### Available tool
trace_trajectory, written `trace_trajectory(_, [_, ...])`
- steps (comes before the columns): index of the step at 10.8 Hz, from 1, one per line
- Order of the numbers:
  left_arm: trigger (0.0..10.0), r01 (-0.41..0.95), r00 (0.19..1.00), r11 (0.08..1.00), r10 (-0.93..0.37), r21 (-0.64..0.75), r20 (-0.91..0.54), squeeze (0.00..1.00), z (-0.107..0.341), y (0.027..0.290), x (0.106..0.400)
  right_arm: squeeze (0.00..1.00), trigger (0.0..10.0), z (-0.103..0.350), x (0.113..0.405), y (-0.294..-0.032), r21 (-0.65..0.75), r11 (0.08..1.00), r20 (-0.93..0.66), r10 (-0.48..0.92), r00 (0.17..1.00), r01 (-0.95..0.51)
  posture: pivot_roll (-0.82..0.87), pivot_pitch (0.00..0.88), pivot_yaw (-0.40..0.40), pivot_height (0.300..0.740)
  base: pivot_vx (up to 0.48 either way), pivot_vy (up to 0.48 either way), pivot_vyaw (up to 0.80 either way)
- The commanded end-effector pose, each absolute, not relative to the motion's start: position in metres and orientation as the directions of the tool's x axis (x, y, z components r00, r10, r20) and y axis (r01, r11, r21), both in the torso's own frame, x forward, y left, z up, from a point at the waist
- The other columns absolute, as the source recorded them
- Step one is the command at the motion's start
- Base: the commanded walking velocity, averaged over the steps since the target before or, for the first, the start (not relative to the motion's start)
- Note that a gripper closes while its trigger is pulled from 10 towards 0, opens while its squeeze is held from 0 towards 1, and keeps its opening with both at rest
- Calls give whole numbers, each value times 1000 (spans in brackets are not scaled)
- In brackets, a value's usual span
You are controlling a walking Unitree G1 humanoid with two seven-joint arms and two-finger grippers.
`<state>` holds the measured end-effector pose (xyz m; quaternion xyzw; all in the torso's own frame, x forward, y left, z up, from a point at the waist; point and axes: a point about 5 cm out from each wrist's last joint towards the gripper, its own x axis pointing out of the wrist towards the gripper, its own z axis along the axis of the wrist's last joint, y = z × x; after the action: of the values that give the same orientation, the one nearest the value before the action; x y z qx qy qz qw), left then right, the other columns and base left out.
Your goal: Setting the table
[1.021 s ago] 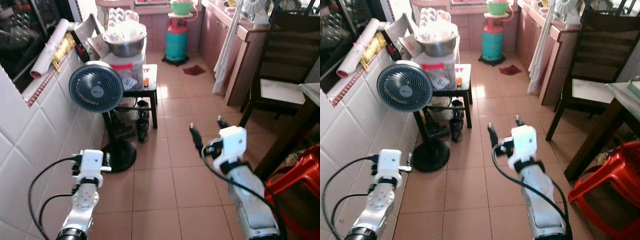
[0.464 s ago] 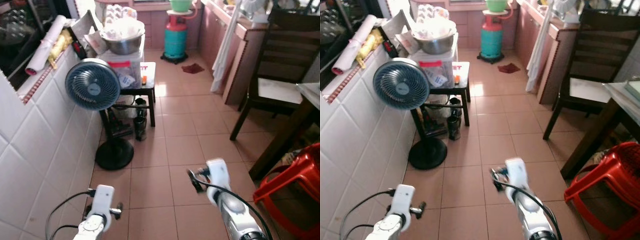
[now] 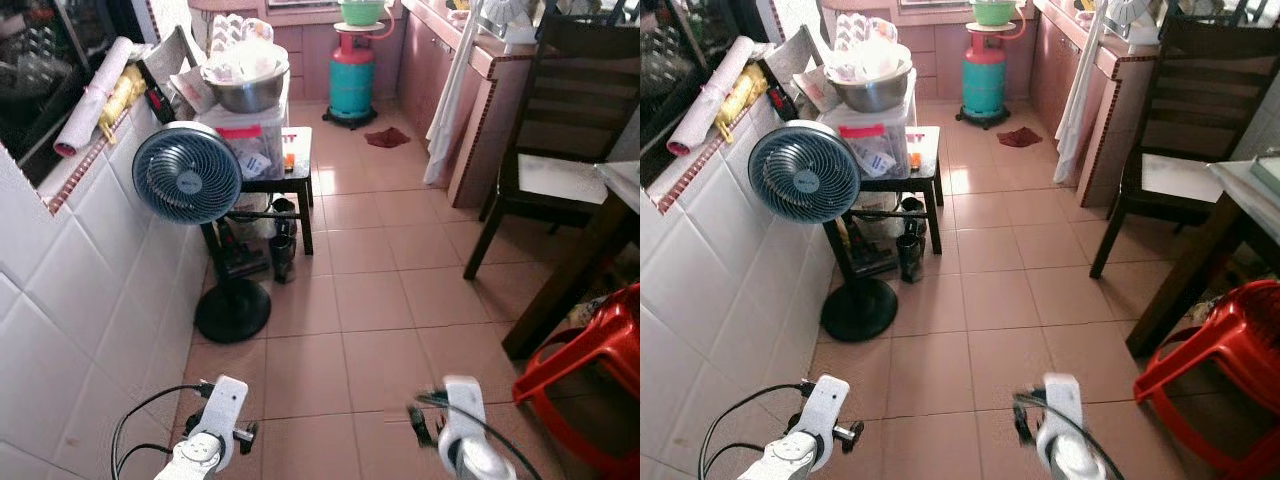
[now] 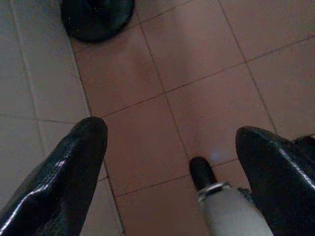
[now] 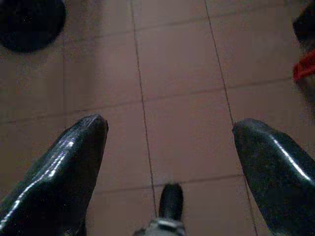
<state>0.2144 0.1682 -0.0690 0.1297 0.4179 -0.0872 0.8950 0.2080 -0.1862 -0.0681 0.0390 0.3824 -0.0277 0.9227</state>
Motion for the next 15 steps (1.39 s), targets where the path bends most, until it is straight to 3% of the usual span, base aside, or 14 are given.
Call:
trace_trajectory(1, [10000, 232, 615, 955, 2, 183, -789, 0, -72, 180, 209, 0, 10000, -70, 206, -187, 57, 991, -721, -45, 691, 124, 69, 0, 63, 740, 0, 0, 0])
trace_trajectory(5, [10000, 204, 601, 957, 44, 206, -798, 0, -75, 186, 203, 0, 10000, -68, 210, -183, 42, 997, -723, -12, 691, 62, 90, 0, 35, 740, 0, 0, 520])
trace_trajectory(11, [10000, 120, 599, 978, 65, 169, -798, 0, -79, 185, 193, 0, 10000, -73, 205, -176, 14, 998, -761, 53, 647, -65, 137, 0, -35, 740, 0, 0, 0])
trace_trajectory(15, [10000, 78, 678, 988, 47, 134, -734, 0, -63, 185, 221, 0, 10000, -69, 211, -180, 32, 998, -733, -9, 681, 49, 127, 0, -3, 740, 0, 0, 0])
